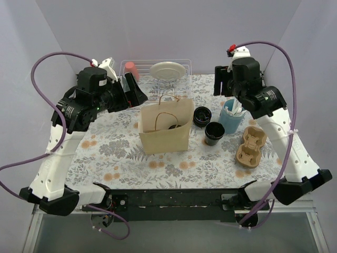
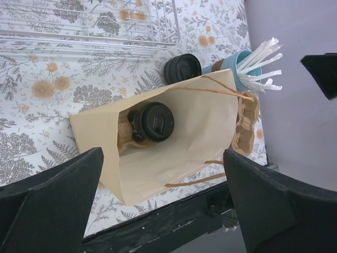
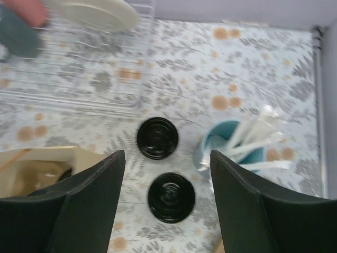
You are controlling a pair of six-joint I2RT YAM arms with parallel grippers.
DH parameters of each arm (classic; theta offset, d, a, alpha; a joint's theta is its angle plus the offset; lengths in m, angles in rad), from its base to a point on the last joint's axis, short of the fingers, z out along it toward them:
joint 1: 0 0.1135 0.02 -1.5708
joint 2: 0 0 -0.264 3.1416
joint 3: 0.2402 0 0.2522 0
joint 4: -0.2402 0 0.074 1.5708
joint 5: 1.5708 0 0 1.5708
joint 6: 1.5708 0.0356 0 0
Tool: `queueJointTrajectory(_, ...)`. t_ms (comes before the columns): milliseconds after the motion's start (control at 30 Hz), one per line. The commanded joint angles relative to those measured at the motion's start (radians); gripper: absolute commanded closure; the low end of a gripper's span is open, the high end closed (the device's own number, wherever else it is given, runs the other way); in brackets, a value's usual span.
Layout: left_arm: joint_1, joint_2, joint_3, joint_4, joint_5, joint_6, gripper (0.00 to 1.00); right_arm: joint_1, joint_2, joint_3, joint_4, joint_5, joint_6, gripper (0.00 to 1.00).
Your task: Pack the takeout coffee
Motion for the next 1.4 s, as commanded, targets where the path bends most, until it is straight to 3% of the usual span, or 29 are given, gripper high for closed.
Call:
queueJointTrajectory(0,0.002,-0.102,-0.069,0.066,-0.033,0.027,0.02,-0.142,0.042,-0.061,-0.116,-0.036,-0.054,0.29)
queueJointTrajectory(100,0.004,-0.129,-0.094,0.055,-0.061,0.023,0.02,-0.220,0.076,-0.075,-0.136,-0.064,-0.049,0.34)
queueJointTrajectory(267,0.004,-0.134,-0.098,0.035,-0.055,0.035,0.02,-0.300,0.108,-0.118,0.028,-0.107,-0.071,0.45)
queueJointTrajectory(367,0.002,-0.131,-0.098,0.017,-0.055,0.043,0.02,-0.323,0.174,-0.084,0.044,-0.120,-0.068,0.50)
queueJointTrajectory(933,0.004,-0.145,-0.086,-0.044,-0.091,0.023,0.02,-0.369,0.361,-0.038,0.096,-0.093,-0.076,0.53)
queueJointTrajectory(1033,0.002,-0.138,-0.078,-0.049,-0.093,0.020,0.02,-0.371,0.380,-0.021,0.088,-0.089,-0.076,0.66)
queueJointTrajectory(1100,0.002,-0.138,-0.075,-0.051,-0.095,0.020,0.02,-0.371,0.381,-0.019,0.094,-0.083,-0.082,0.65)
queueJointTrajectory(1200,0.002,-0.135,-0.077,-0.048,-0.099,0.020,0.02,-0.372,0.380,-0.019,0.094,-0.081,-0.092,0.71)
queueJointTrajectory(1367,0.004,-0.131,-0.075,-0.044,-0.104,0.024,0.02,-0.374,0.360,0.007,0.080,-0.064,-0.102,0.92)
